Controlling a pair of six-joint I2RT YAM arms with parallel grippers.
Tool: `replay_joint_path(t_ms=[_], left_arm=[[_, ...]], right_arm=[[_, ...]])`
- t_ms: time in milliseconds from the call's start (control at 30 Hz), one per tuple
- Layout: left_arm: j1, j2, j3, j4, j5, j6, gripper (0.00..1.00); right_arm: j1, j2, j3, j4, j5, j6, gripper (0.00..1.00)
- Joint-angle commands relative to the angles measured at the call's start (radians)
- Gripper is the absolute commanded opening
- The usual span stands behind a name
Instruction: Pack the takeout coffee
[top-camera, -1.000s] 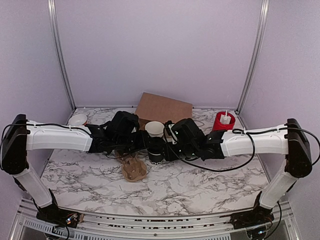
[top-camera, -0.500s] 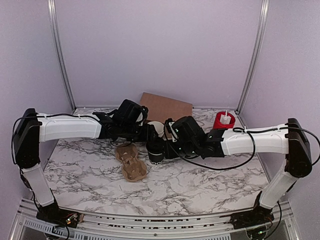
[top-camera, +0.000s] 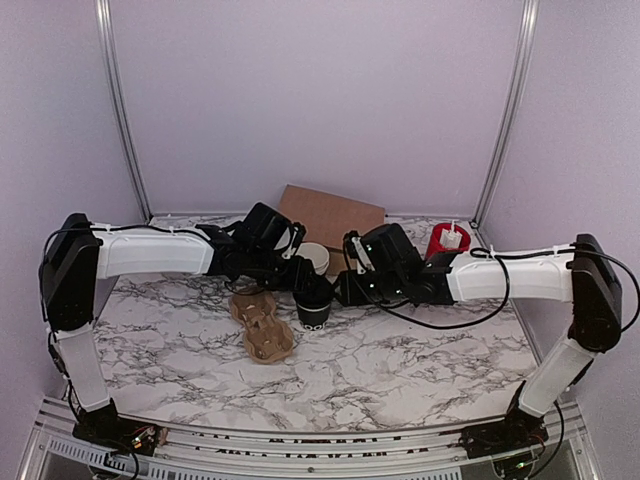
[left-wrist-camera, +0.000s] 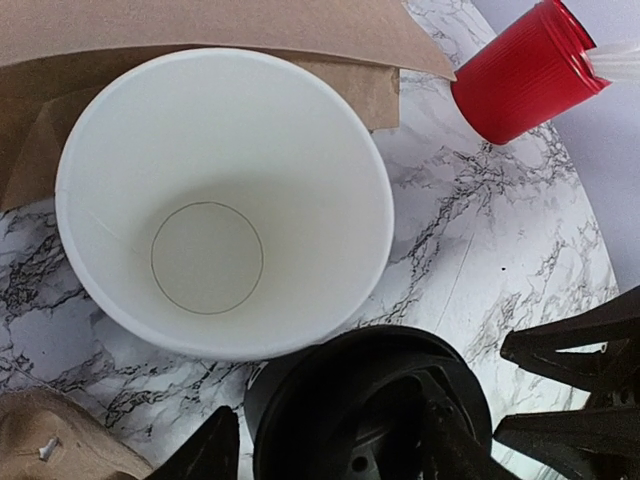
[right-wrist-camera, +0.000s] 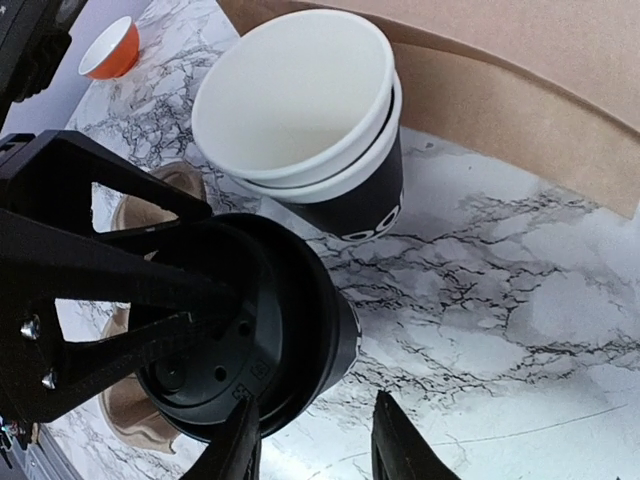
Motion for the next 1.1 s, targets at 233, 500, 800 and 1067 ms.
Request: replay_joint_path(t_ms=[233,500,800,1067], left_arm=[[-0.008,-0.055,-0.108,0.085,-0.036,-0.194,0.58],[-0.044,-0.121,-0.214,0.165,-0.122,-0.321,0.55],[-0.099,-0.132,-0.269,0.212,-0.181,-0.401,0.54],[-0.101,-0.152,-0.316,0.225,-0.228,-0.443,0.54]], right_arm=[[-0.055,0.057,0.059,0.035,-0.075,-0.02,0.27],[-0.07,0.105,0.091,0.031,-0.096,-0.029,0.23],[-0.074,0.168,0.189,-0.003,-0.131,-0.111,0.23],[-0.074,0.151,0.238,-0.091,-0.076,-0.156,0.27]])
